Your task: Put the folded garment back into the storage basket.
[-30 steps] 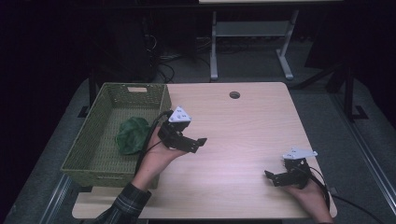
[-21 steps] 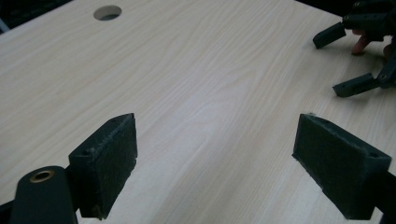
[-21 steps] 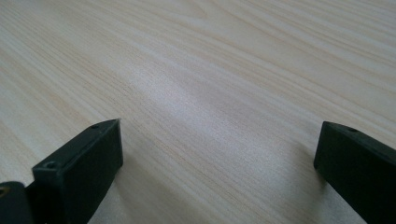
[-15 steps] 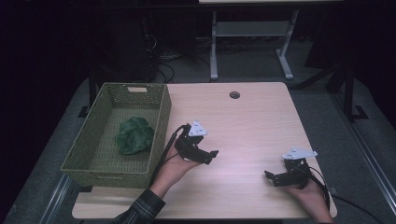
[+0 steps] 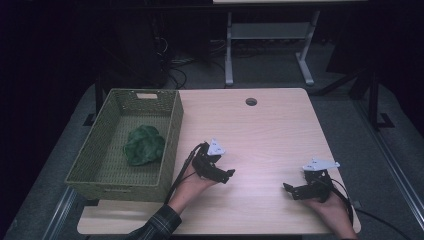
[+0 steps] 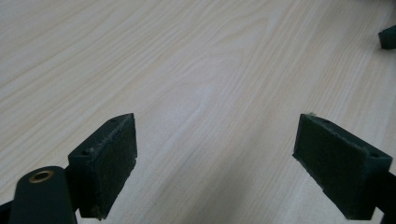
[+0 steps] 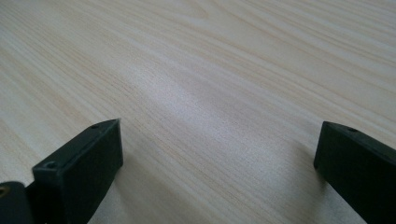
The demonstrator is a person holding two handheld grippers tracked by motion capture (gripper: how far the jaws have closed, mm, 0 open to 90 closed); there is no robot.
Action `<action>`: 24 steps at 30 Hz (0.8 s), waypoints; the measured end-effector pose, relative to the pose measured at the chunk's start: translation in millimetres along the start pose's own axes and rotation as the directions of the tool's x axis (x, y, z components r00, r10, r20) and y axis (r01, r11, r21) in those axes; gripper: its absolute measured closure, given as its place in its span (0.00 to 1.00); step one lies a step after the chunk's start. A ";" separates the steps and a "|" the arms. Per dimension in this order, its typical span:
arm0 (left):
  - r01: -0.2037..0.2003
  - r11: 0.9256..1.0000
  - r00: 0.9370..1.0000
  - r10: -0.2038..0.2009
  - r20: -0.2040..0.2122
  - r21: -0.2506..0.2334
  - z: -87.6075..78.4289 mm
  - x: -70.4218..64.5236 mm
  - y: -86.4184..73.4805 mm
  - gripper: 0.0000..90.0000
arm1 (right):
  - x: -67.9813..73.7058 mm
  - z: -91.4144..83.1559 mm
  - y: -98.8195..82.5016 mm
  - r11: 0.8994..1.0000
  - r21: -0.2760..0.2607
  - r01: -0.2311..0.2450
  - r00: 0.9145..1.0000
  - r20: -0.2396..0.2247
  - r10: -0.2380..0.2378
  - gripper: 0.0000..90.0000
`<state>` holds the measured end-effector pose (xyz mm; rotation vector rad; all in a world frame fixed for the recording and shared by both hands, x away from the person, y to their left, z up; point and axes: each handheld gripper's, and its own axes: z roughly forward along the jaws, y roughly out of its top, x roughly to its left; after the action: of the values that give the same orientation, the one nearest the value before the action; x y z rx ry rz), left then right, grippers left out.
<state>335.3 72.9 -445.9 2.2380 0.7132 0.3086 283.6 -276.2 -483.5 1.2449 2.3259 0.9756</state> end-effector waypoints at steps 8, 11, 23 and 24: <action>-0.003 1.000 1.000 0.004 -0.009 0.011 12.9 0.6 -15.0 0.14 | 0.0 0.0 0.0 1.000 0.000 0.001 1.000 0.000 -0.001 0.01; 0.002 1.000 1.000 -0.002 -0.016 0.013 15.8 1.9 -19.1 0.14 | 0.1 0.0 -0.1 1.000 0.000 0.001 1.000 0.000 -0.001 0.01; 0.000 1.000 1.000 0.000 -0.008 0.012 20.1 3.9 -26.3 0.14 | 0.3 -0.1 -0.1 1.000 0.000 0.003 1.000 -0.001 -0.003 0.01; 0.000 1.000 1.000 0.001 -0.008 0.012 20.1 3.9 -26.3 0.14 | 0.2 -0.1 -0.1 1.000 0.000 0.003 1.000 -0.001 -0.003 0.01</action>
<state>336.5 77.9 -478.8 2.2492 0.7202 0.3140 283.4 -276.1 -483.6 1.2408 2.3283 0.9752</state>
